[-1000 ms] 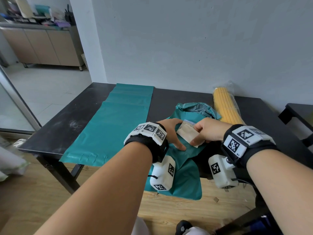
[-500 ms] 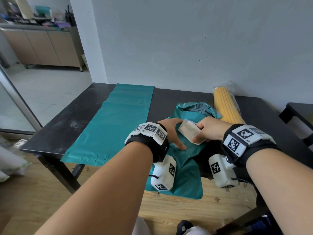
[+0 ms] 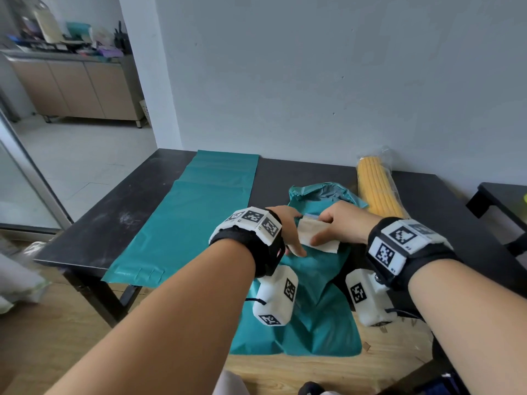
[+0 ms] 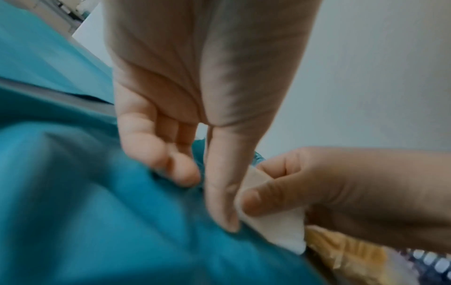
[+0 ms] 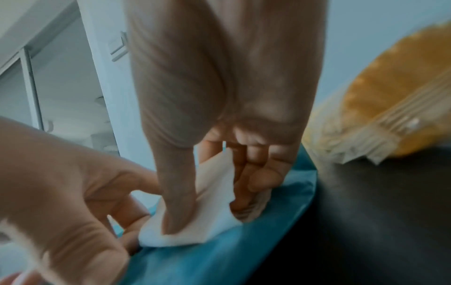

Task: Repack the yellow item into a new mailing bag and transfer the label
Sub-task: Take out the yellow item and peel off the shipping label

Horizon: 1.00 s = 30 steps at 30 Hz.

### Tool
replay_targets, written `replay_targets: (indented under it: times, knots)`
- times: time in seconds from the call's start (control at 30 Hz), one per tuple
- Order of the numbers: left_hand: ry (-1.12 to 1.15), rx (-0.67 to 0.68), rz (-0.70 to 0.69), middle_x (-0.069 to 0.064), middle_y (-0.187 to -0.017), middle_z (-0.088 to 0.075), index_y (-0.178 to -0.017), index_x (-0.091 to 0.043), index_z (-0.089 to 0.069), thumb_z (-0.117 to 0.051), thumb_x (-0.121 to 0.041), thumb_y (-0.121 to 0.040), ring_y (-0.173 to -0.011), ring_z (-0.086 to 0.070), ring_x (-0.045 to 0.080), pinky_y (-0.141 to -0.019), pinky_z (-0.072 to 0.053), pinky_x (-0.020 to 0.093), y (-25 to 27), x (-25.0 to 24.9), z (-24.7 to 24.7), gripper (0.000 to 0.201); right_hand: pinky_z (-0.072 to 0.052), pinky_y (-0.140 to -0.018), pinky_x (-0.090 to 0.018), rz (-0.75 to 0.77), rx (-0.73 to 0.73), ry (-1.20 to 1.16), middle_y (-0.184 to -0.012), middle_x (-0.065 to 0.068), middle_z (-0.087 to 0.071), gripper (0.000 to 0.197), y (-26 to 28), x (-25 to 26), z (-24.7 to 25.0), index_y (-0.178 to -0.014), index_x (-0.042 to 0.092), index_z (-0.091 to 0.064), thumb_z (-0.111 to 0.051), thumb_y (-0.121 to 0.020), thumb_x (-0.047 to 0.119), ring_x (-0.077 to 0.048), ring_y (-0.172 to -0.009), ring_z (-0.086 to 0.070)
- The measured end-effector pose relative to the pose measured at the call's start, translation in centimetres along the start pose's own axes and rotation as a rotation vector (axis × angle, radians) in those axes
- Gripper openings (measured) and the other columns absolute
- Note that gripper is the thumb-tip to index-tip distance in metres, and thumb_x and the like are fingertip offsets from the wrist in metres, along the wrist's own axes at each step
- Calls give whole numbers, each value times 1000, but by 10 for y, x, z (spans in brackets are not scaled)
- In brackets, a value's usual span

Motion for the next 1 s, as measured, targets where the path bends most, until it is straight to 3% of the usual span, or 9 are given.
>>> replay_targets:
  times: [0.1, 0.17, 0.27, 0.47, 0.7, 0.83, 0.9, 1.0]
  knots:
    - [-38, -136, -38, 1, -123, -61, -141, -22, -41, -86, -35, -64, -107, -61, 20, -86, -49, 30, -4, 2, 3, 91, -47, -66, -27, 14, 21, 3, -93, -6, -71, 36, -3, 6, -2, -97, 13, -72, -79, -72, 38, -18, -79, -65]
    - [-18, -166, -64, 0, -131, -56, -140, -24, -39, -88, -36, -59, -116, -55, 21, -95, -47, 33, -7, 3, -1, 96, -48, -68, -28, 12, 19, -9, -94, -8, -71, 37, -6, 5, -4, -97, 12, -72, -80, -71, 37, -21, -84, -67]
    - [9, -135, -59, 0, -129, -56, -142, -26, -35, -88, -35, -59, -113, -56, 22, -95, -47, 35, -10, 6, -4, 99, -49, -70, -28, 10, 9, -35, -94, -6, -72, 32, -8, 2, -6, -97, 13, -73, -79, -73, 33, -20, -86, -67]
    - [17, -98, -51, -1, -138, -51, -145, -26, -31, -88, -34, -61, -122, -52, 22, -102, -44, 38, -12, 8, -7, 101, -43, -60, -24, 3, 10, -20, -91, -7, -72, 27, -13, 0, -8, -93, 13, -73, -78, -74, 32, -12, -69, -60]
    - [25, -97, -43, 0, -139, -49, -146, -26, -29, -87, -33, -63, -123, -51, 22, -102, -44, 37, -12, 10, -7, 102, -45, -70, -31, -3, 4, -29, -100, -12, -70, 33, -20, -6, -9, -99, 7, -69, -76, -77, 30, -19, -78, -59]
    - [16, -88, -48, 2, -141, -48, -148, -25, -25, -86, -33, -65, -124, -51, 24, -102, -44, 38, -10, 8, -7, 103, -41, -64, -27, -1, 3, -25, -83, -5, -64, 29, -21, -6, -8, -93, 7, -67, -75, -78, 31, -15, -70, -54]
    - [11, -79, -44, 4, -136, -51, -148, -26, -21, -85, -34, -66, -119, -54, 26, -99, -46, 40, -9, 7, -8, 104, -37, -58, -24, -7, 8, -13, -73, 1, -58, 26, -19, -7, -7, -83, 13, -65, -75, -78, 36, -12, -64, -51]
    - [14, -85, -62, 6, -115, -58, -138, -28, -24, -84, -33, -67, -97, -60, 26, -88, -51, 41, -8, 5, -9, 93, -40, -59, -23, -19, 28, -36, -73, 2, -59, 38, -16, -12, -4, -83, 14, -66, -74, -74, 50, -12, -64, -54]
Point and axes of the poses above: each hand's wrist, its own y-axis away from the middle knuckle, its own z-axis out of the back of the hand, x = y × z, the point moved 6 cm from there along -y, towards the middle knuckle
